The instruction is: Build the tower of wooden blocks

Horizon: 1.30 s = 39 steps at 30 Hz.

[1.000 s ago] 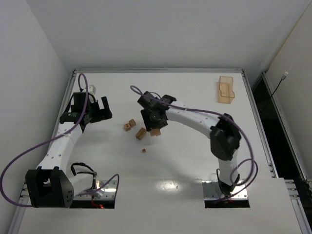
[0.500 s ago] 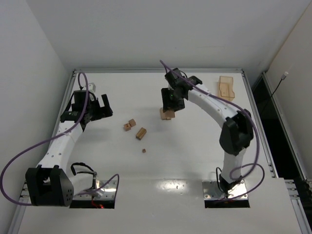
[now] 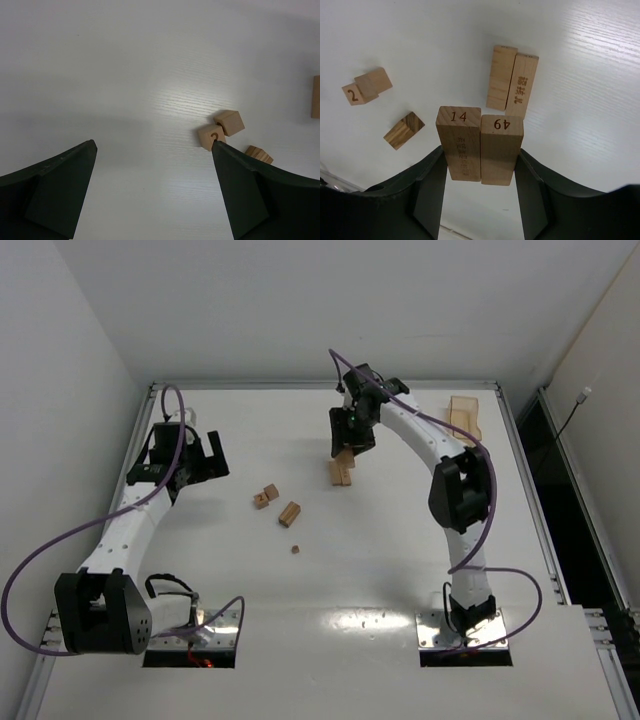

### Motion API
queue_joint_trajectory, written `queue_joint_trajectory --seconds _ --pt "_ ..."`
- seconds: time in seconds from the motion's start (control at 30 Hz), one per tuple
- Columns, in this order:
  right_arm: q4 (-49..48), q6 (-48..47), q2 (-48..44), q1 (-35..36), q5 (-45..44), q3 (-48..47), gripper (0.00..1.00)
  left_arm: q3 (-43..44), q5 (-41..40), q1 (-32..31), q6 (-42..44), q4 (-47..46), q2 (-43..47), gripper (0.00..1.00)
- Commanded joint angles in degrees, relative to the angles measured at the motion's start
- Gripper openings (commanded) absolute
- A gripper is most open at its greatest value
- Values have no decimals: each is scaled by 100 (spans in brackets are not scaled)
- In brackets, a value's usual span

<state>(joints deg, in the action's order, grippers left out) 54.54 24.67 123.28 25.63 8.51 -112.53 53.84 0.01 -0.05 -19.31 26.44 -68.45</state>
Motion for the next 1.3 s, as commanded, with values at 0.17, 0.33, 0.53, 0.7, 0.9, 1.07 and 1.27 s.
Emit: queue_joint_trajectory --seconds 0.17,0.33,0.53,0.7,0.9,1.07,1.27 --pt "-75 -348 547 65 -306 -340 0 -32 157 -47 85 -235 42 100" --pt "-128 -515 908 65 -482 -779 0 -32 227 -47 85 -235 42 100" --pt "-75 -568 1153 65 -596 -867 0 -32 227 -47 33 -288 -20 100" --pt "-75 -454 1154 118 -596 -745 0 -85 227 -47 33 -288 -20 100" --pt "-75 -165 1154 346 -658 -560 0 -137 227 -47 33 -341 -20 100" --pt "-75 -50 1206 399 -807 -507 0 -137 227 -47 33 -341 -20 100" --pt "-75 -50 1259 399 -991 -524 0 -190 227 -47 33 -341 -20 100"
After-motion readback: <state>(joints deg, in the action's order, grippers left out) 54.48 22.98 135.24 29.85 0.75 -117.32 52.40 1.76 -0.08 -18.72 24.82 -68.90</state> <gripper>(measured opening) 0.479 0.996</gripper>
